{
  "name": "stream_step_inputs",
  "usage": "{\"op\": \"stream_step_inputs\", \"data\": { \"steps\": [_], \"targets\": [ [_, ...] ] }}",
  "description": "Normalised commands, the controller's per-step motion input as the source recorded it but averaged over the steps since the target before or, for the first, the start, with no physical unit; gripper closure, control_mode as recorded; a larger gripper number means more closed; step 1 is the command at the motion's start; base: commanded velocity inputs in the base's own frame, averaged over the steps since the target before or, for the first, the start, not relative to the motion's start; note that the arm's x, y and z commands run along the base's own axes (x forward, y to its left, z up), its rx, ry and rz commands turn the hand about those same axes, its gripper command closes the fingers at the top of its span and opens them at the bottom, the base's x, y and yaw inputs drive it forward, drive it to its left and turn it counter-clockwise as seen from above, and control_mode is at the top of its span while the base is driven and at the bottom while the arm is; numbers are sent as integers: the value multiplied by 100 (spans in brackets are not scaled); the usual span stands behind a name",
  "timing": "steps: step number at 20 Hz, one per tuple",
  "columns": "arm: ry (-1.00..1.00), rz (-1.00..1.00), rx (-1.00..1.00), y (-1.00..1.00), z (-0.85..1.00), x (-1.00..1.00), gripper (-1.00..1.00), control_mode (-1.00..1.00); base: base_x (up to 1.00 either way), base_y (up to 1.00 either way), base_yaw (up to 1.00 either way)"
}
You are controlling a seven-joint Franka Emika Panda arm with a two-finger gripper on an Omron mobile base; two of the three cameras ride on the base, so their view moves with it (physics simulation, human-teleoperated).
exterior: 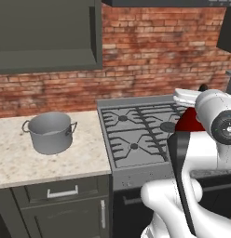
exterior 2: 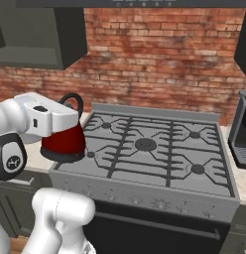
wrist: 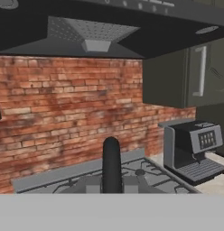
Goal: Pick the kettle from the cabinet and place it on a stove burner. Then pick the pot from the counter and place it on another stove burner. Finally, turn both burners on.
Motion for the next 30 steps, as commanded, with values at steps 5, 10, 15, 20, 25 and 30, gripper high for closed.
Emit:
{"op": "stream_step_inputs", "data": {
  "steps": [5, 10, 15, 20, 25, 30],
  "targets": [
    [0, 0, 0, 0, 0, 0, 100, 100, 36, -28, 4],
    [0, 0, 0, 0, 0, 0, 100, 100, 30, -30, 3],
    [0, 0, 0, 0, 0, 0, 100, 100, 29, -27, 0],
    [0, 0, 0, 0, 0, 0, 100, 100, 35, -18, 0],
    [0, 0, 0, 0, 0, 0, 100, 100, 38, -13, 0],
    [0, 0, 0, 0, 0, 0, 100, 100, 26, -10, 0]
  ]
}}
